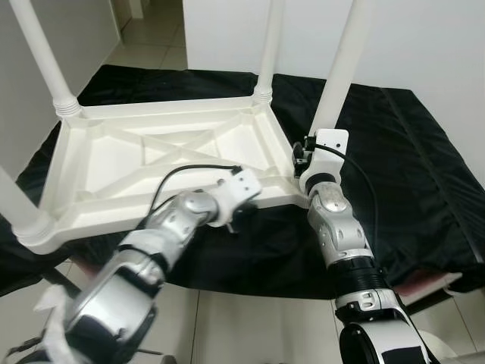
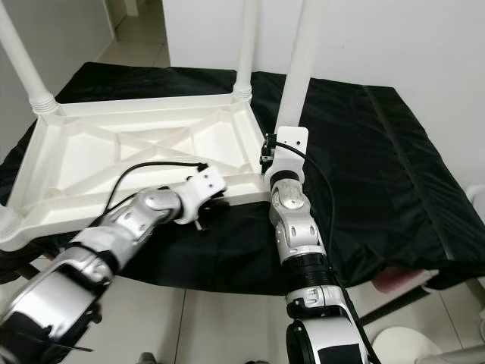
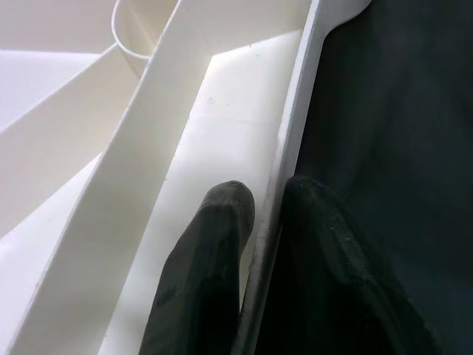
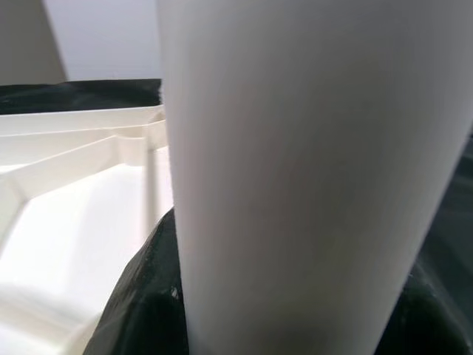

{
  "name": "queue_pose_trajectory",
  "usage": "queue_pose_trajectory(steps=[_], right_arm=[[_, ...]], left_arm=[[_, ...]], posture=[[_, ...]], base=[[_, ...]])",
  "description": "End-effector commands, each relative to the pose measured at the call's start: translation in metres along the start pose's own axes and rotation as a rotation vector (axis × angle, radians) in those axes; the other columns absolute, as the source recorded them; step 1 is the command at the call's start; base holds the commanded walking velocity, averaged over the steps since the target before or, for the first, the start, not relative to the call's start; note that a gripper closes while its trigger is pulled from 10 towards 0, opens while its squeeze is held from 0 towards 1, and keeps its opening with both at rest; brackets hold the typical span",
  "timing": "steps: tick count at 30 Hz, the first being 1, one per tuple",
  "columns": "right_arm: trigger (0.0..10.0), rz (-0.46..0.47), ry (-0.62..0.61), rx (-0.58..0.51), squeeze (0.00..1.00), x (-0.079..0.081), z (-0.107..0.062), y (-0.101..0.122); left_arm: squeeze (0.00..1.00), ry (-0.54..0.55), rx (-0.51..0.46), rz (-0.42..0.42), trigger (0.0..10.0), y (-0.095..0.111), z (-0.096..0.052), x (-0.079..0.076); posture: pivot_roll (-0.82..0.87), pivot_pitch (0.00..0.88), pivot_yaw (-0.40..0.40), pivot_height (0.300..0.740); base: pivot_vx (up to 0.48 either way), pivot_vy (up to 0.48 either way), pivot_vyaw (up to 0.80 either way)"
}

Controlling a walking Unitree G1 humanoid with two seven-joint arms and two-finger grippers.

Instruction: Building children table

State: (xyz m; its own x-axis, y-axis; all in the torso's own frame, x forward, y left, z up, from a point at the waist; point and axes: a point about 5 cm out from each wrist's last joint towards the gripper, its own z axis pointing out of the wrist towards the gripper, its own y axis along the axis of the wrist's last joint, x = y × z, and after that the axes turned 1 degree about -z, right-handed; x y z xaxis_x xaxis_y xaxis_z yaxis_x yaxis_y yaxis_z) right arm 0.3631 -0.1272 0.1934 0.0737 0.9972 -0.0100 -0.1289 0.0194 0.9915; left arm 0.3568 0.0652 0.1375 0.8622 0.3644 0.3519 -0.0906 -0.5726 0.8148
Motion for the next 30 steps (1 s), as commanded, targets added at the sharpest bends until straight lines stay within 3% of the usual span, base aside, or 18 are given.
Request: queue_pose_trajectory(steps=[1,5,8,12,13,14,15,17,18,22,23,25,27,30], right_arm=[[10.0,0.002,-0.003,-0.007,0.0,0.0,0.0,0.003],[10.0,0.002,-0.001,-0.007,0.0,0.0,0.0,0.003],[10.0,0.002,0.016,-0.004,0.0,0.001,-0.001,0.002],[10.0,0.0,0.038,0.001,0.0,0.005,-0.002,0.0],[10.0,-0.001,0.044,0.001,0.0,0.006,-0.002,0.0],[10.0,-0.003,0.057,0.0,0.0,0.008,-0.002,0.0],[10.0,-0.007,0.077,-0.008,0.0,0.01,-0.003,0.001],[10.0,-0.01,0.09,-0.013,0.0,0.011,-0.003,0.001],[10.0,-0.009,0.105,-0.019,0.0,0.012,-0.004,0.002],[10.0,0.002,0.135,-0.035,0.0,0.011,-0.007,0.002],[10.0,0.006,0.15,-0.045,0.0,0.01,-0.009,0.001],[10.0,0.009,0.161,-0.052,0.0,0.009,-0.011,0.001],[10.0,0.023,0.174,-0.06,0.0,0.006,-0.015,0.0],[10.0,0.026,0.18,-0.071,0.0,0.003,-0.02,-0.002]], left_arm=[[0.0,-0.233,0.076,0.028,0.0,-0.017,-0.007,-0.014],[0.0,-0.228,0.11,0.04,0.0,-0.026,-0.016,-0.01],[0.0,-0.214,0.163,0.053,0.0,-0.04,-0.036,-0.001],[0.0,-0.209,0.136,0.053,0.0,-0.038,-0.045,0.001],[0.0,-0.195,0.14,0.062,8.5,-0.038,-0.045,0.001],[0.0,-0.187,0.15,0.07,10.0,-0.039,-0.045,0.0],[0.19,-0.168,0.14,0.057,10.0,-0.036,-0.043,0.0],[0.19,-0.155,0.132,0.046,10.0,-0.035,-0.041,0.001],[1.0,-0.142,0.116,0.035,10.0,-0.031,-0.04,0.001],[1.0,-0.123,0.059,0.042,10.0,-0.019,-0.04,0.002],[0.0,-0.108,0.014,0.04,10.0,-0.01,-0.039,0.002],[0.0,-0.097,-0.017,0.037,10.0,-0.004,-0.04,0.002],[0.0,-0.08,-0.123,-0.03,10.0,0.012,-0.042,0.003],[0.0,-0.052,-0.201,-0.101,10.0,0.023,-0.043,0.004]], posture=[[-0.02,0.072,-0.006,0.74],[-0.02,0.073,-0.005,0.74],[-0.01,0.074,-0.008,0.74],[-0.01,0.072,-0.013,0.74],[0.0,0.071,-0.015,0.74],[0.0,0.071,-0.015,0.74],[0.0,0.071,-0.016,0.74],[0.0,0.071,-0.016,0.74],[0.0,0.069,-0.018,0.74],[0.0,0.071,-0.022,0.74],[-0.01,0.071,-0.023,0.74],[-0.01,0.071,-0.024,0.74],[-0.01,0.07,-0.026,0.74],[0.0,0.067,-0.027,0.74]], base=[[0.0,0.0,0.0],[0.0,0.0,0.0],[0.0,0.0,0.0],[0.0,0.0,0.0],[0.0,0.0,0.0],[0.0,0.0,0.0],[0.0,0.0,0.0],[0.0,0.0,0.0],[0.0,0.0,0.0],[0.0,0.0,0.0],[0.0,0.0,0.0],[0.0,0.0,0.0],[0.0,0.0,0.0],[0.0,0.0,0.0]])
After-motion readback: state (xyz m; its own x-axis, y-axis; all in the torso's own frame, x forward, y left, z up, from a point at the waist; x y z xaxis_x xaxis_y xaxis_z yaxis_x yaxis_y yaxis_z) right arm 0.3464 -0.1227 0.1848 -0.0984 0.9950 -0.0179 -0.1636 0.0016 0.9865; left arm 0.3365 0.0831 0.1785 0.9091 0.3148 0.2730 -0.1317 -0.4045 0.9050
